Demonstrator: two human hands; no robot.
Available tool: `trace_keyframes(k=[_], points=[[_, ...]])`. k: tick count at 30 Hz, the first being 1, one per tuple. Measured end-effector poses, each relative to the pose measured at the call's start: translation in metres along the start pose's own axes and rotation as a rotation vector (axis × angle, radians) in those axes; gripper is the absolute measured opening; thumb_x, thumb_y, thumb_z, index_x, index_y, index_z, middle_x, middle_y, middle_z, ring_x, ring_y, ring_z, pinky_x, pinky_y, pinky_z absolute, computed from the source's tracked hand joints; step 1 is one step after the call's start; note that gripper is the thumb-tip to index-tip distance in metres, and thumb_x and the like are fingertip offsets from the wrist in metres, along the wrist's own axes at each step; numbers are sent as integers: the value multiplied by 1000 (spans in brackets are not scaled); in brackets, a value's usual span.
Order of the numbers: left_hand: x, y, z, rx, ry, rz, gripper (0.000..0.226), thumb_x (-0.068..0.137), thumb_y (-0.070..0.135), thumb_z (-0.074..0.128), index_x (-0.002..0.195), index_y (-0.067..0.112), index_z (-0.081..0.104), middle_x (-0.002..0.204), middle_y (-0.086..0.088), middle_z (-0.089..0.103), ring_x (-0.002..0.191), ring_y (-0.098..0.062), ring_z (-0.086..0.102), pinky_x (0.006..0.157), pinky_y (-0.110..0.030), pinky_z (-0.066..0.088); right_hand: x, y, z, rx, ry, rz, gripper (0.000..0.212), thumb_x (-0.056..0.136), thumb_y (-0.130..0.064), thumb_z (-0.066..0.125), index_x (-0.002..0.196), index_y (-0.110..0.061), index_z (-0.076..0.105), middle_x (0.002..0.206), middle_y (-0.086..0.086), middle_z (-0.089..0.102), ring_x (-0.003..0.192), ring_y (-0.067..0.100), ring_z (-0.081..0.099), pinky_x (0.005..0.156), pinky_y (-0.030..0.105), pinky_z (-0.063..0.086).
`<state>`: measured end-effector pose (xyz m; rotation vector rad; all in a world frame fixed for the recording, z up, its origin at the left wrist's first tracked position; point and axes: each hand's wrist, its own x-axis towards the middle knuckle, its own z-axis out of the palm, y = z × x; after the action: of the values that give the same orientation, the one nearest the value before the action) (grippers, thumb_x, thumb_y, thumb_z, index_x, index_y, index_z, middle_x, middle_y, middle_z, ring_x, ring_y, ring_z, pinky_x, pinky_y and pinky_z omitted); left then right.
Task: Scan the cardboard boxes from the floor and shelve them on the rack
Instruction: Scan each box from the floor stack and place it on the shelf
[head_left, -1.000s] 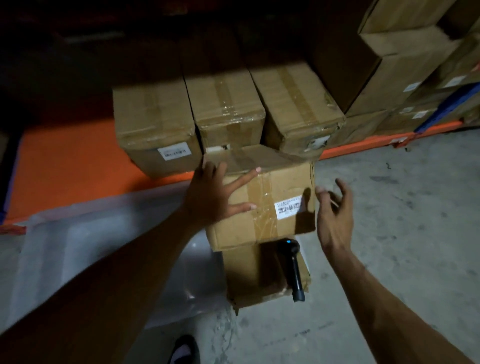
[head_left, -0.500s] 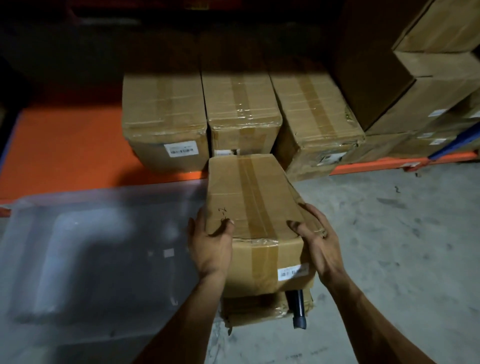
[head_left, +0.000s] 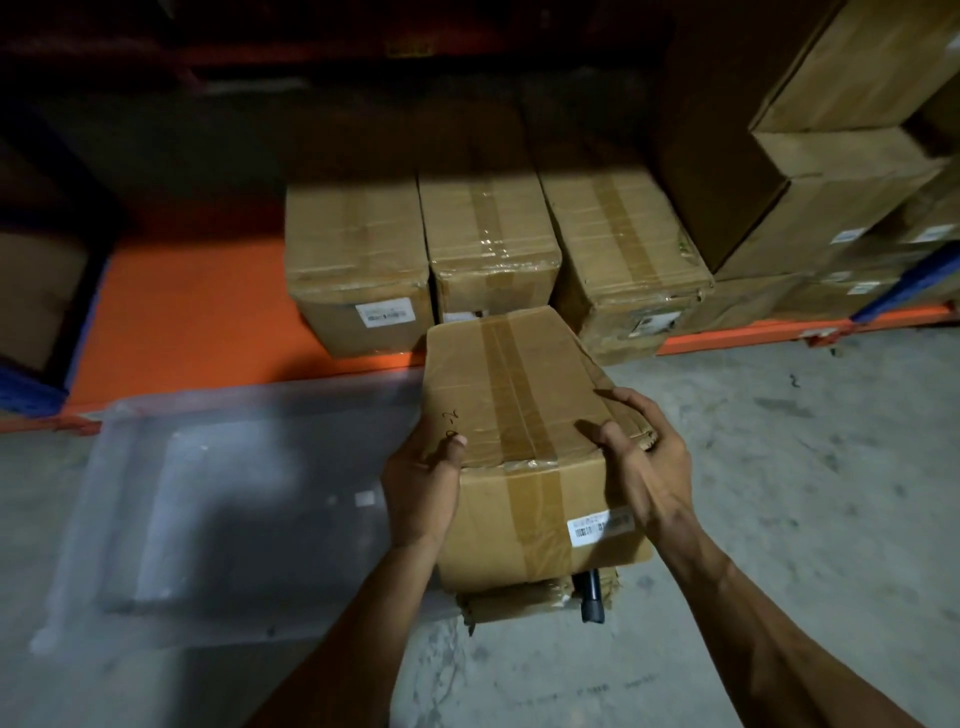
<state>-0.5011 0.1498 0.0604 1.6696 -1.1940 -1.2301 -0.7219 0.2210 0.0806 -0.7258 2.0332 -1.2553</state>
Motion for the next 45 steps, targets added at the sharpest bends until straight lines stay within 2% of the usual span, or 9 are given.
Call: trace_keyframes(k=[6, 11, 16, 19, 21, 25, 34, 39, 45], points=[[-73, 94, -47, -35, 19, 66, 11, 84, 9, 73, 95, 10, 75, 73, 12, 71, 65, 3, 60, 60, -14, 45, -68, -91, -44, 76, -13, -37, 43, 73, -38, 74, 115, -47, 71, 111, -26, 66, 107, -2, 65, 81, 22, 58], [-122, 165, -84, -45, 43, 63, 16, 85, 13, 74, 93, 27, 72, 73, 27, 66, 68, 14, 60, 67, -10, 47, -126, -157, -78, 149, 57, -89, 39, 79, -27, 77, 115, -41, 73, 108, -30, 64, 99, -21, 59, 77, 7, 50], [-167, 240, -123, 61, 22, 210, 43, 87, 19, 74, 129, 9, 66, 110, 4, 71, 94, -8, 64, 77, -6, 42, -176, -221, -108, 174, 160, -158, 44, 68, -46, 67, 111, -42, 73, 117, -12, 71, 116, 9, 61, 97, 30, 50], [-195, 282, -150, -58, -61, 202, 54, 89, 16, 74, 139, 12, 56, 122, 6, 67, 94, -3, 64, 74, -1, 44, -214, -258, -126, 192, 214, -221, 51, 67, -52, 64, 115, -38, 73, 118, -12, 69, 109, 5, 65, 90, 34, 53], [-212, 304, -168, -88, -106, 222, 55, 89, 18, 73, 141, 17, 55, 123, 6, 67, 96, -3, 64, 68, 2, 43, -242, -281, -138, 180, 265, -278, 49, 71, -50, 65, 118, -39, 71, 113, -14, 65, 100, -4, 60, 82, 30, 50], [-249, 353, -214, -134, -149, 325, 57, 89, 24, 74, 142, 18, 55, 130, -2, 66, 115, -15, 63, 89, -18, 51, -307, -336, -159, 192, 358, -382, 50, 74, -42, 65, 123, -32, 71, 110, -2, 68, 91, 6, 62, 70, 30, 51], [-302, 495, -337, -250, -156, 612, 53, 88, 25, 73, 137, 10, 59, 136, -6, 63, 125, -21, 59, 109, -40, 46, -404, -495, -169, 255, 523, -617, 49, 76, -50, 62, 122, -37, 73, 107, 7, 72, 107, 31, 64, 93, 56, 55], [-292, 575, -394, -254, -102, 751, 54, 89, 23, 70, 139, 9, 56, 139, -8, 61, 125, -18, 57, 100, -20, 40, -403, -584, -148, 348, 529, -764, 49, 77, -54, 60, 122, -39, 72, 110, -3, 72, 108, 24, 63, 94, 50, 54], [-230, 650, -429, -244, 49, 828, 54, 89, 24, 70, 139, 9, 57, 136, -9, 63, 122, -22, 58, 91, -22, 39, -350, -682, -99, 442, 443, -833, 51, 74, -52, 62, 122, -37, 75, 111, 0, 75, 108, 22, 63, 96, 50, 54]])
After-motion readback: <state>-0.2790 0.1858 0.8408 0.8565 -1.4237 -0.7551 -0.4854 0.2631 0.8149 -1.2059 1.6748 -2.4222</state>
